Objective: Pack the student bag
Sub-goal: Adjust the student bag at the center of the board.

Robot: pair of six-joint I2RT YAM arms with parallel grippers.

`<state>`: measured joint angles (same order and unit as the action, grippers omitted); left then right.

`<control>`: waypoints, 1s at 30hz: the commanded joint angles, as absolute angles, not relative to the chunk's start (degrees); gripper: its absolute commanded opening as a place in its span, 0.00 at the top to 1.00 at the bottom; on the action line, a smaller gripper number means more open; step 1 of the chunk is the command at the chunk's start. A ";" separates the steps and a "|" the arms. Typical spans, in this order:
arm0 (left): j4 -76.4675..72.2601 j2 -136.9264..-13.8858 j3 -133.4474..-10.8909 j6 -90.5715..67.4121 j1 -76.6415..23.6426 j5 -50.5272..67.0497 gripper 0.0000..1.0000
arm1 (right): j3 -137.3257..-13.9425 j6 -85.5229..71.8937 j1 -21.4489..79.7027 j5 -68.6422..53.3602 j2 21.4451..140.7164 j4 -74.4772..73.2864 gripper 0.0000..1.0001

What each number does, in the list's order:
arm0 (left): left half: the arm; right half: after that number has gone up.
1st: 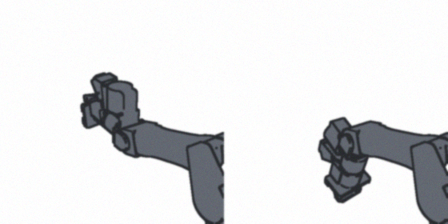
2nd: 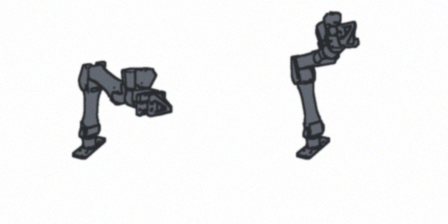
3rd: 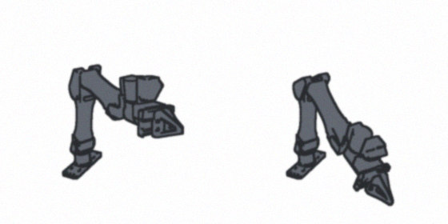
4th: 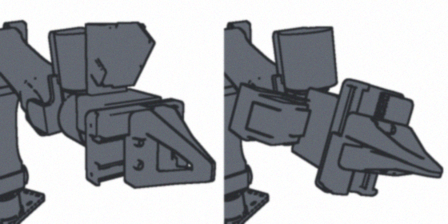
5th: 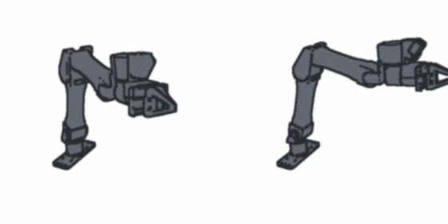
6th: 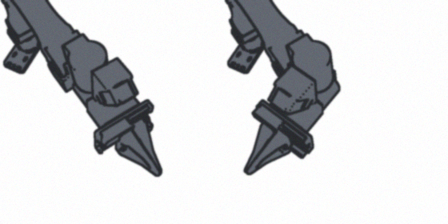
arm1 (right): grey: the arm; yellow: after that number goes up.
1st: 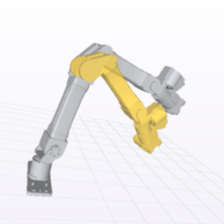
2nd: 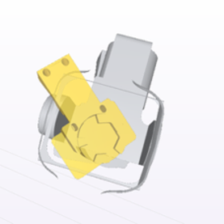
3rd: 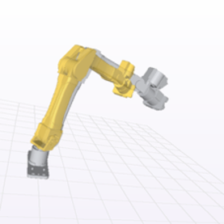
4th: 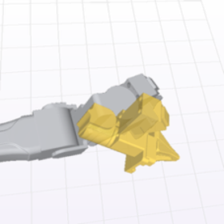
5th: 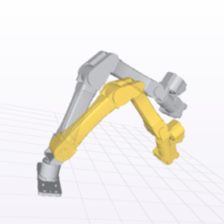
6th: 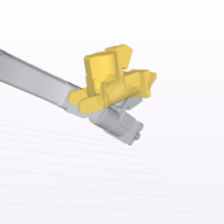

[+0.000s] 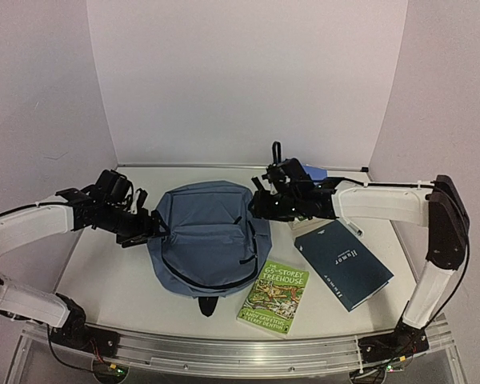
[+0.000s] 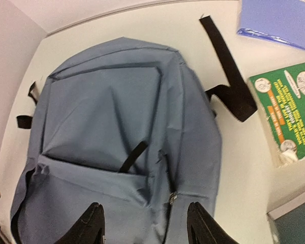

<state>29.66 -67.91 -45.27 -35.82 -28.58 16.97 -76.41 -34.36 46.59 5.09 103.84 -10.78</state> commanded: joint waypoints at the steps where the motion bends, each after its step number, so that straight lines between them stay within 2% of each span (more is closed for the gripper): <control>1: 32.67 -74.38 -52.37 -29.75 -26.94 6.61 0.15 | -74.30 -42.56 50.79 1.64 102.64 -14.70 0.50; 6: 26.04 -78.73 -50.05 -30.99 -21.37 8.64 0.13 | -74.68 -48.18 54.42 0.47 106.12 -14.88 0.56; 13: 17.97 -83.64 -46.65 -33.29 -20.95 15.93 0.11 | -72.26 -54.25 56.25 0.46 111.09 -15.37 0.60; 17: 7.17 -84.34 -38.57 -37.48 -21.14 24.29 0.21 | -71.38 -55.50 56.63 1.73 113.14 -15.44 0.60; 22: 7.81 -87.21 -37.85 -36.41 -27.03 24.96 0.31 | -71.87 -56.60 56.46 6.79 115.42 -17.58 0.55; 28: 6.87 -88.55 -37.02 -38.91 -35.15 26.77 0.57 | -71.78 -57.30 54.16 12.32 117.07 -17.75 0.54; 30: 6.84 -87.73 -36.37 -40.20 -37.48 26.43 0.62 | -72.53 -56.20 53.29 14.37 117.28 -17.72 0.54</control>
<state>8.88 -88.14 -37.35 -37.86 -32.95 23.04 -71.79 -55.91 55.21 8.30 114.77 -14.82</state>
